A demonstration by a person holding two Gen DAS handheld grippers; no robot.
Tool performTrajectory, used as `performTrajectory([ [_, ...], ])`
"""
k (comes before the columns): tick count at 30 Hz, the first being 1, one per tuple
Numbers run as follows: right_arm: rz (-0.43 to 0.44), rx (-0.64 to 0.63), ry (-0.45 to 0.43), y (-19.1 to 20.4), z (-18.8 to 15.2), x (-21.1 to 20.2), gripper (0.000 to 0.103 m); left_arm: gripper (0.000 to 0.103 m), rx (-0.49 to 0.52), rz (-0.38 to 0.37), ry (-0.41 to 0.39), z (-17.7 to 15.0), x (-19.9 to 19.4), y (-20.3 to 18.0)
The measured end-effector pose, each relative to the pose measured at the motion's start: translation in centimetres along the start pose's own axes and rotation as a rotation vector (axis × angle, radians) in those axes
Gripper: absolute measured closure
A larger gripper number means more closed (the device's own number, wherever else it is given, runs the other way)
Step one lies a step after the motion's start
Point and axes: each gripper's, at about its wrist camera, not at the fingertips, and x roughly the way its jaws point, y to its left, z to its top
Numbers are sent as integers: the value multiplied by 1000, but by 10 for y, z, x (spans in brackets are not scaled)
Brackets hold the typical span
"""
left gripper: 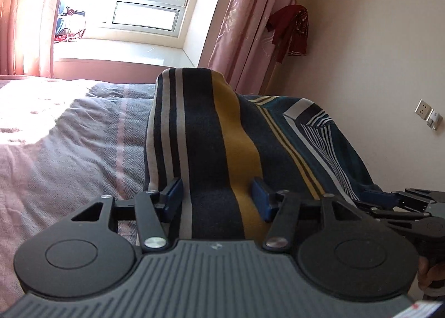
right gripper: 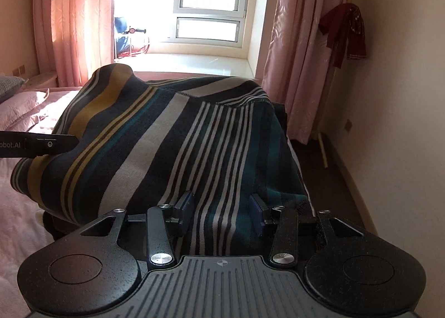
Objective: Fold clothes
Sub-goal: 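Carry the folded sweater with both grippers onto the clothes stack, then open both grippers and release the sweater on top of the stack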
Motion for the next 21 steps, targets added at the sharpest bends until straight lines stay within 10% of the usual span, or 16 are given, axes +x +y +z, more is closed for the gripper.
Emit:
performTrajectory([
  [21,236,302,-81,-46,3,-121,48,20,68,183,33,19,-96,-51],
])
